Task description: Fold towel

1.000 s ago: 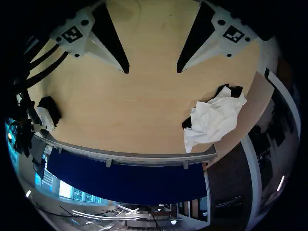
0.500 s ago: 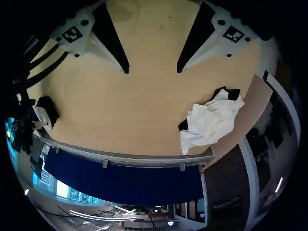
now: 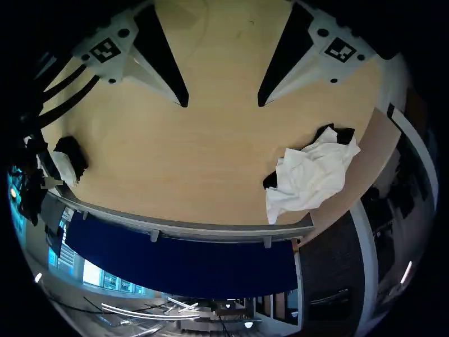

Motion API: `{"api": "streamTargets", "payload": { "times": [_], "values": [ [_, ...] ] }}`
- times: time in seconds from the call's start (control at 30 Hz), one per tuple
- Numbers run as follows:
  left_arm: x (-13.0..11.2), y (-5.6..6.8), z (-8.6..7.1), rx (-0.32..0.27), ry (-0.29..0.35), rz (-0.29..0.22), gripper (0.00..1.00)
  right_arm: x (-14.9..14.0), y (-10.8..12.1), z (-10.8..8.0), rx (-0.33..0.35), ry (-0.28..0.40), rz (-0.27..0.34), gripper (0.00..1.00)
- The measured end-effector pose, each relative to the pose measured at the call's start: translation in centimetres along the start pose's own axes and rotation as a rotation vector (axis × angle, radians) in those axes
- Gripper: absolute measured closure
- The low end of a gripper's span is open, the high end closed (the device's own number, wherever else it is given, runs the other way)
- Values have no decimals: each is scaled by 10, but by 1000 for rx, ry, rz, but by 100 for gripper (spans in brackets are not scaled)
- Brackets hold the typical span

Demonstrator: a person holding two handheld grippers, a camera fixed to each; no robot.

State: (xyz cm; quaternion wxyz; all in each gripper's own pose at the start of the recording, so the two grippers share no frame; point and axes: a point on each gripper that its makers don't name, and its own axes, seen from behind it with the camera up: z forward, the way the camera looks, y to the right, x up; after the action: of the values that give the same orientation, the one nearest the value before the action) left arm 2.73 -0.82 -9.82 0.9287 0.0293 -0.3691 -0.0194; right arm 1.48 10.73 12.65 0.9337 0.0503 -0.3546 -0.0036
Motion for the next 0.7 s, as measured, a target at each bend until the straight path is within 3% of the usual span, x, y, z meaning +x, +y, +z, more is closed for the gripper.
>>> {"api": "streamTargets", "payload": {
  "times": [0.4,0.7],
  "values": [
    [11,1,4,-31,32,-4,9,3,-18,-62,-12,97,81,0],
    [28,-2,1,-52,73,-2,9,11,-32,-106,-25,227,130,0]
  ]
}}
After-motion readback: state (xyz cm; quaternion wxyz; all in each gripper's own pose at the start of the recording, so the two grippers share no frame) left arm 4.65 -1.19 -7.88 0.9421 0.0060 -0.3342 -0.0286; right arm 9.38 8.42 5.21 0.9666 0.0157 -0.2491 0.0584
